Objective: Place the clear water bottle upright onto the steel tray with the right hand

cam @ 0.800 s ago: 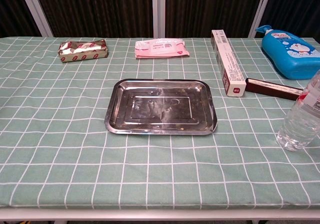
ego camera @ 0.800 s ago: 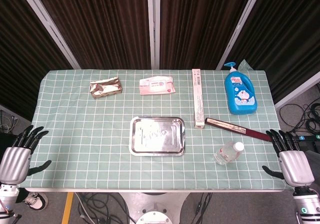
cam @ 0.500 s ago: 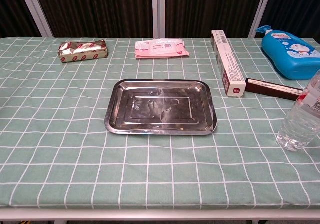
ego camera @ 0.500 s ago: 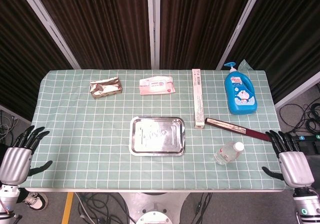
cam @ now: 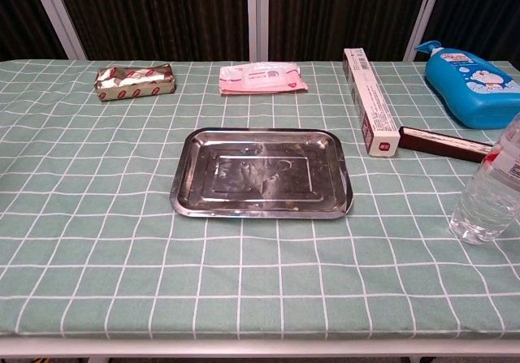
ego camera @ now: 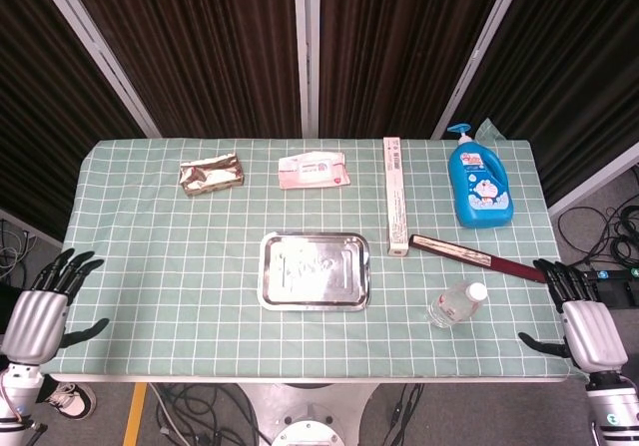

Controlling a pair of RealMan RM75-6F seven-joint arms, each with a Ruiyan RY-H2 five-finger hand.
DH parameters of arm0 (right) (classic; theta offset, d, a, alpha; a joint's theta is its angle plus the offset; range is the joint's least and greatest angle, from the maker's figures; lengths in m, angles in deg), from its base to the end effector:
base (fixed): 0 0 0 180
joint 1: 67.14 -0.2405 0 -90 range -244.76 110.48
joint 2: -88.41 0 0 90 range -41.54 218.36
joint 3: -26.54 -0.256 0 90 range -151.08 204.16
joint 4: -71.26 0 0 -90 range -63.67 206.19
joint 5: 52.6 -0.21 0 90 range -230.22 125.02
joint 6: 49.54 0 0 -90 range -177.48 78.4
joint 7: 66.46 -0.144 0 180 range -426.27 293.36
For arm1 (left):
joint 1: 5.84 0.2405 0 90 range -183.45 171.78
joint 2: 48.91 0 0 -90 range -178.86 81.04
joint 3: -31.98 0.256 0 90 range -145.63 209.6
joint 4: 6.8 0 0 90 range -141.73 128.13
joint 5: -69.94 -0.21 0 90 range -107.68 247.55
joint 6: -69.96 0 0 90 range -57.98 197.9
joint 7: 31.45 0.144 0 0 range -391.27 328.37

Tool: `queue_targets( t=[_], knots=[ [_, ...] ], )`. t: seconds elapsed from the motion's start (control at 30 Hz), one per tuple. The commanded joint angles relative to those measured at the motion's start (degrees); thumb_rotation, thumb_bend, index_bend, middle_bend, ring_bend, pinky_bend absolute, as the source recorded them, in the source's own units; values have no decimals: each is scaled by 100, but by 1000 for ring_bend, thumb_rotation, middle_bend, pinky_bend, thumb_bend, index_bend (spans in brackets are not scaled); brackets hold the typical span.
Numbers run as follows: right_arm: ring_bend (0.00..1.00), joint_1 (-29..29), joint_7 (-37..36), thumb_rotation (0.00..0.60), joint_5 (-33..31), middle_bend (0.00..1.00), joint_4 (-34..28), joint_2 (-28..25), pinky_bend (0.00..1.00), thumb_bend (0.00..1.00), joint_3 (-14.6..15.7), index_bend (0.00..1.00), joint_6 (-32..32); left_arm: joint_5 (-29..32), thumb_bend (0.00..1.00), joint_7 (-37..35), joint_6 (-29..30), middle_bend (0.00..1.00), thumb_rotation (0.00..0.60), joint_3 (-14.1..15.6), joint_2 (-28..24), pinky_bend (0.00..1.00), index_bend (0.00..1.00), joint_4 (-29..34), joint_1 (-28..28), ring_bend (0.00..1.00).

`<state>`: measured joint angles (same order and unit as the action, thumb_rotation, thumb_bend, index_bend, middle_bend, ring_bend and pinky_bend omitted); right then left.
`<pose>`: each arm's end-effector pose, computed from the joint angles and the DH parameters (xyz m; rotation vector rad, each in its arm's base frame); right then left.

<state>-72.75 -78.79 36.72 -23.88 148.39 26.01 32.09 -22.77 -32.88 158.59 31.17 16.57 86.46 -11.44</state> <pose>-0.3040 -0.1751 0.1609 1.4225 -1.1023 1.0154 -0.2873 0.1757 0.1472 -1.4573 -0.8788 -1.0442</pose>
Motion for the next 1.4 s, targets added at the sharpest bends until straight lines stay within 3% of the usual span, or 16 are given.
queue_targets(
  t=[0.03, 0.17, 0.4, 1.03, 1.4],
  knots=[
    [0, -6, -2885, 600, 372, 85, 170, 246, 0, 0, 97, 0, 204, -13, 136, 24, -17, 230, 600, -7, 22, 186, 242, -10, -22, 98],
    [0, 77, -4612, 600, 394, 98, 608, 575, 0, 0, 60, 0, 541, -6, 136, 35, -27, 229, 600, 5, 25, 186, 242, -29, -17, 98],
    [0, 5, -5784, 600, 386, 113, 1244, 948, 0, 0, 151, 0, 384, -21, 136, 21, -18, 229, 600, 15, 40, 186, 242, -70, -15, 98],
    [0, -474, -5465, 600, 454, 125, 2443, 2034, 0, 0, 203, 0, -198, -80, 136, -143, 22, 229, 600, 32, 54, 186, 242, -280, -28, 98],
    [0, -948, -5241, 600, 466, 138, 2524, 2367, 1, 0, 95, 0, -622, -103, 136, -192, 68, 229, 600, 36, 10, 186, 242, -318, -19, 98]
  ],
)
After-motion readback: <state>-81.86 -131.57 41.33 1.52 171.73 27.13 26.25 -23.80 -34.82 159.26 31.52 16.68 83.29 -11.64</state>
